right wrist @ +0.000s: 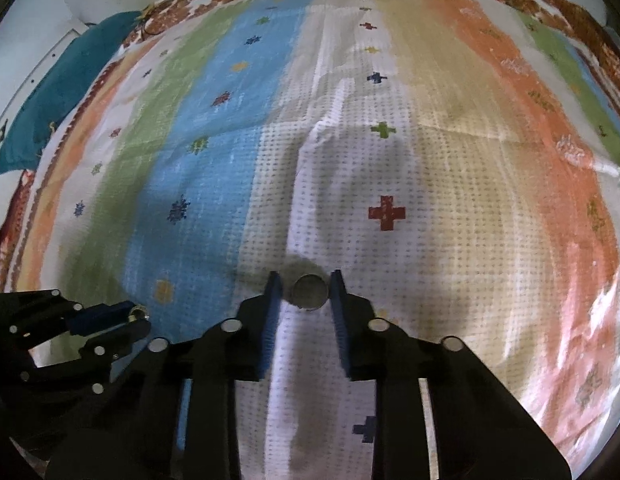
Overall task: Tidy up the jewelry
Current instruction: 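Close the left tool on a small metal ring while the right tool grasps the other ring, then lower the ring in the left tool into the tin while the right tool releases its ring there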
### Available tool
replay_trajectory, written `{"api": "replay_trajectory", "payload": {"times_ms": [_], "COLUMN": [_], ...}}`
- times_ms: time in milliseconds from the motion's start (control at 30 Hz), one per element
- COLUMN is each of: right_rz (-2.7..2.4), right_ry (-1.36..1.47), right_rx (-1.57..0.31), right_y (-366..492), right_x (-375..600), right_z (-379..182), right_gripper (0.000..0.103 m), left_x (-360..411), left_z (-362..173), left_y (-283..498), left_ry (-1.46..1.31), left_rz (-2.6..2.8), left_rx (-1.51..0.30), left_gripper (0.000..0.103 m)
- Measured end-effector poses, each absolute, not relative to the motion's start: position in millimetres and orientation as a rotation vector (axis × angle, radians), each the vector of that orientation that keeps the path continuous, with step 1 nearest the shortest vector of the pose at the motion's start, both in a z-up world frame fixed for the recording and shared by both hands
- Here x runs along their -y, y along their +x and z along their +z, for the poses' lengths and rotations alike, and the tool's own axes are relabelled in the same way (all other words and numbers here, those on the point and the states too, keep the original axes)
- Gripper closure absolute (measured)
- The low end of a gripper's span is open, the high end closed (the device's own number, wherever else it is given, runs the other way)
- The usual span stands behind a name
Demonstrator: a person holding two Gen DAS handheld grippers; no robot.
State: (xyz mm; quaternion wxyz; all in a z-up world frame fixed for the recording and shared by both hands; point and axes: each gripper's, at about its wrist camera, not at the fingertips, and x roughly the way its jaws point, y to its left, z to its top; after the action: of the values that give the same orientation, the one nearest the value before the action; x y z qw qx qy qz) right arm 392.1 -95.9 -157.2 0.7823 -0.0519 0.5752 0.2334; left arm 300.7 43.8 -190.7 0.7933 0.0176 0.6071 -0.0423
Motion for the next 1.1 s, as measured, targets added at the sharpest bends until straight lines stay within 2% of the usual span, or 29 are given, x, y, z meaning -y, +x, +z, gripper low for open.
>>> {"api": "replay_trajectory", "payload": {"times_ms": [400, 1100], "right_rz": [0.522, 0.576], "right_ry": [-0.112, -0.156], "right_rx": [-1.221, -1.111], "right_y": [384.9, 339.4], "right_x": [100.6, 96.2], "right_z": [-148.6, -94.1], "right_gripper": [0.083, 0.083], "left_x": [-48.5, -56.1], "left_z": [-181.8, -115.9], "left_y": [288.5, 249.8], "left_ry": [0.012, -0.084], "left_rz": [-0.076, -0.078], "left_rx": [-1.289, -1.151], "left_gripper": [0.088, 0.088]}}
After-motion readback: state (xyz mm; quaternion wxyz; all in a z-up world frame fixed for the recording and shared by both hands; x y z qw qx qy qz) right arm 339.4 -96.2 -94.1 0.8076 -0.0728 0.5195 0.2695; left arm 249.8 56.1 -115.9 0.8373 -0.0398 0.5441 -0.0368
